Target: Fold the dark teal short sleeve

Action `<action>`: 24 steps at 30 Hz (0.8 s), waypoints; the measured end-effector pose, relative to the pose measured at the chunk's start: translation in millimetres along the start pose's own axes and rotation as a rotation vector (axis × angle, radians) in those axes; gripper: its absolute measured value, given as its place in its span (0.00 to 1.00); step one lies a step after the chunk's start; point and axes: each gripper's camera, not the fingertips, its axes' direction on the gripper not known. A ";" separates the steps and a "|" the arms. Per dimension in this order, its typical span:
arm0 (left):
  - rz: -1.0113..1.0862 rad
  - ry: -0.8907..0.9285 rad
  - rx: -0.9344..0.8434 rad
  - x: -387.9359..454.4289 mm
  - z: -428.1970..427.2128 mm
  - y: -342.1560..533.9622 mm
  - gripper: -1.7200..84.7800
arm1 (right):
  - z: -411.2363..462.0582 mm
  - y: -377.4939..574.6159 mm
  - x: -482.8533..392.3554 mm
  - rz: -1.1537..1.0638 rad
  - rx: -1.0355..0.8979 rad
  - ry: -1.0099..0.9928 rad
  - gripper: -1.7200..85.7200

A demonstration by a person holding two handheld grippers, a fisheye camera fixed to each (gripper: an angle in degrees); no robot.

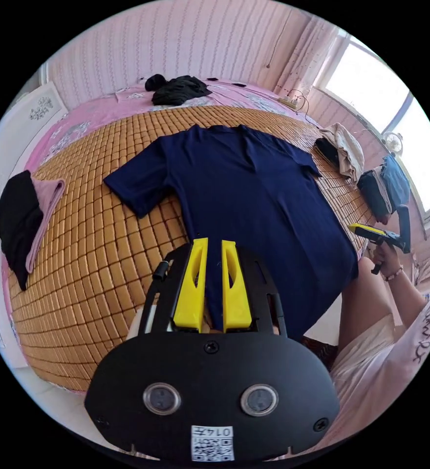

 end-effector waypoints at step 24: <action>-0.491 0.026 0.227 -136.2 6.9 -22.6 0.09 | 227.6 -150.7 -314.5 -0.864 -0.184 -0.066 0.13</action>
